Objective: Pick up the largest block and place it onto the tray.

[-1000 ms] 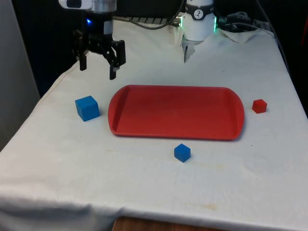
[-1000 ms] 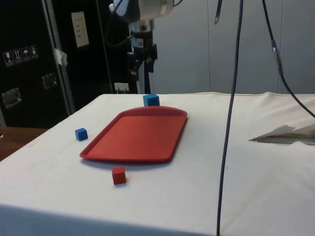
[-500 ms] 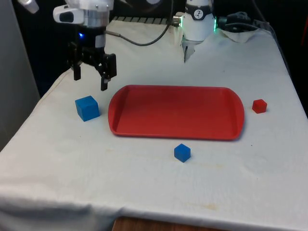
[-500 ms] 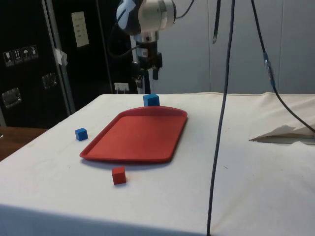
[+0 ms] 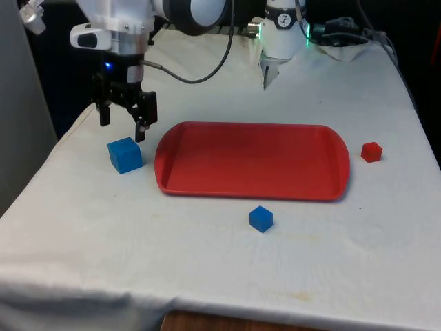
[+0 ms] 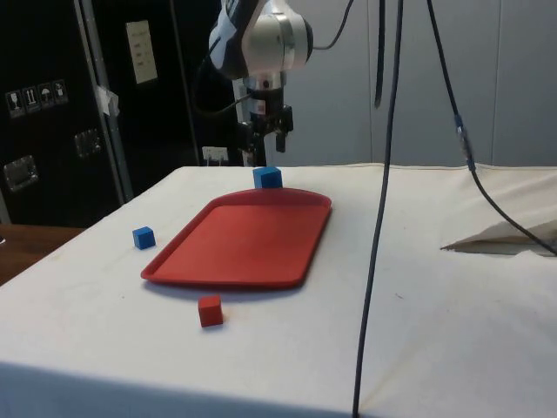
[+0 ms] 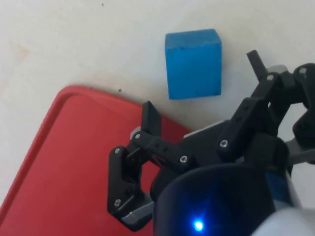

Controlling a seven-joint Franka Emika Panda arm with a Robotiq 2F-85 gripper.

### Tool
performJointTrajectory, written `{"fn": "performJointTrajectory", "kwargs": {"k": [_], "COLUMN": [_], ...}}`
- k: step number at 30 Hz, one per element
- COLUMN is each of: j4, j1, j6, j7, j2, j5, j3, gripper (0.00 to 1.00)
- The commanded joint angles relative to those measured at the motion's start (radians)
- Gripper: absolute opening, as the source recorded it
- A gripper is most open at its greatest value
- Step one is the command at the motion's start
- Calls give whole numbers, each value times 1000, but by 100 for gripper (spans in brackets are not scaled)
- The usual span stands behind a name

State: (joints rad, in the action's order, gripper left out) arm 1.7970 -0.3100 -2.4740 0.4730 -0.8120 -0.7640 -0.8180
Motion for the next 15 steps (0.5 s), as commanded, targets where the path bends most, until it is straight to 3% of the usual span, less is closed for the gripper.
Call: {"fn": "performJointTrajectory", "kwargs": {"k": [1, 5, 6, 7, 12, 13, 15], "j4": [-14, -38, -26, -38, -46, -41, -47], "j1": [12, 14, 4, 14, 12, 5, 11], "j6": [-2, 0, 1, 0, -2, 1, -3], "j7": [2, 0, 0, 0, 0, -1, -1], "j2": [-10, -40, -33, -40, -67, -69, -77], "j5": [-15, -58, -45, -58, -97, -98, -107], "j3": [9, 8, -1, 8, 2, -4, -1], "gripper": [100, 100, 100, 100, 100, 100, 100]}}
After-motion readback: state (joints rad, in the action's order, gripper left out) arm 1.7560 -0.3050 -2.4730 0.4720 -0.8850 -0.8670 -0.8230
